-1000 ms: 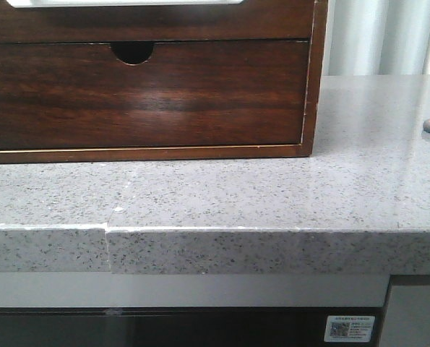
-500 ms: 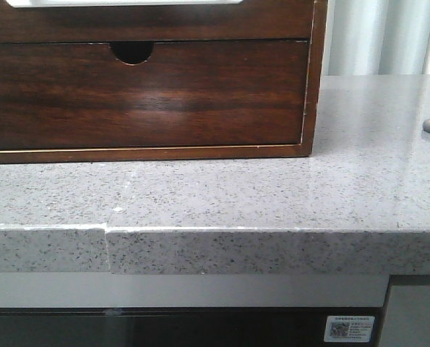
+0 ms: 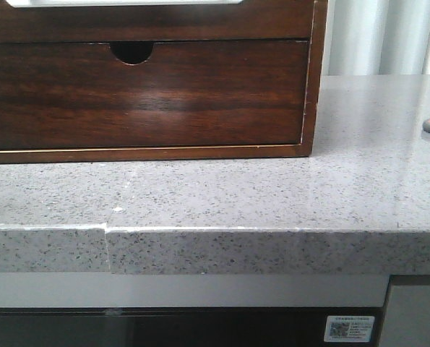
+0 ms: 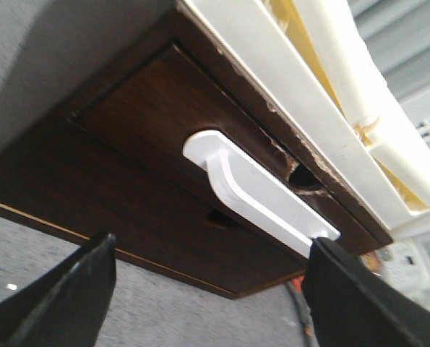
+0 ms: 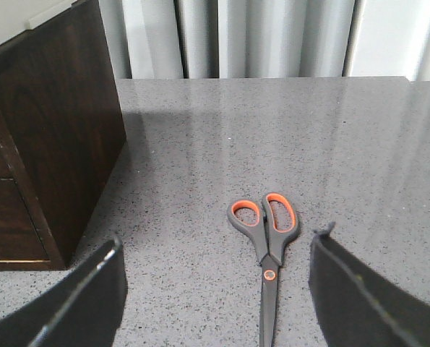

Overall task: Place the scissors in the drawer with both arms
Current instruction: 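Close the left gripper around the white drawer handle, then pull the drawer open toward the robot with the left gripper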

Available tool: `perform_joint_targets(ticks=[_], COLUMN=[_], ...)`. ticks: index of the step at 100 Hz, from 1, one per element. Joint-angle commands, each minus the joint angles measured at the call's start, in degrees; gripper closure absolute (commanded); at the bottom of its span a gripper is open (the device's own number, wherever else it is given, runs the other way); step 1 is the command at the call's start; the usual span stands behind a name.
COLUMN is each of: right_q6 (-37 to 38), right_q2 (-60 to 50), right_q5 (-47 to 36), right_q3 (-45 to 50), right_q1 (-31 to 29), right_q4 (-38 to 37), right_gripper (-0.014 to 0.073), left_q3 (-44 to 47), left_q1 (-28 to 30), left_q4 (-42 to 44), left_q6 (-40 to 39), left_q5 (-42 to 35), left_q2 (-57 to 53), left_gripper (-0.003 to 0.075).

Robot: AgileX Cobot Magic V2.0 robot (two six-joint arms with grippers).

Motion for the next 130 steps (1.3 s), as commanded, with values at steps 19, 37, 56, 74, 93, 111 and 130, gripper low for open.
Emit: perform_joint_targets(ticks=[19,37,56,74,93,111,130], right_q6=[-0.3,-0.3,-0.3,-0.3,-0.3,-0.3,-0.3], right_q2=[0.9,0.9,0.9,0.9,0.9,0.9,0.9], right_q5=[-4.5,-4.5,-4.5,-4.5,-4.5,-4.5,-4.5], right_q3=[-1.9,-1.9,-1.9,-1.9,-1.9,-1.9,-1.9], right_q1=[-0.5,-0.5,-0.5,-0.5,-0.5,-0.5,-0.5], right_q4=[-1.0,-1.0,-1.0,-1.0,-1.0,-1.0,-1.0], right_gripper=[0.0117,0.0117,0.0117,0.0117,0.0117,0.0117,0.0117], left_q3=[-1.9,-2.1,-2.1,-4.8,-8.4,-8.9,-8.9], left_q1=[0.2,0.2,0.2,0.2,0.2,0.2,0.2], left_q4=[-27.8,-36.2,-45.7,-45.7,-45.7,-45.6,-45.7], left_q6=[18.8,25.6,34.7,35.3,37.0,37.3,37.8], left_q5=[6.8,12.7,20.7,24.7,23.8,19.6,18.0], left_q2=[11.7,19.2,25.8,29.7,30.7,30.7,30.7], left_gripper=[0.0288,0.0363,0.041,0.042,0.042,0.042,0.042])
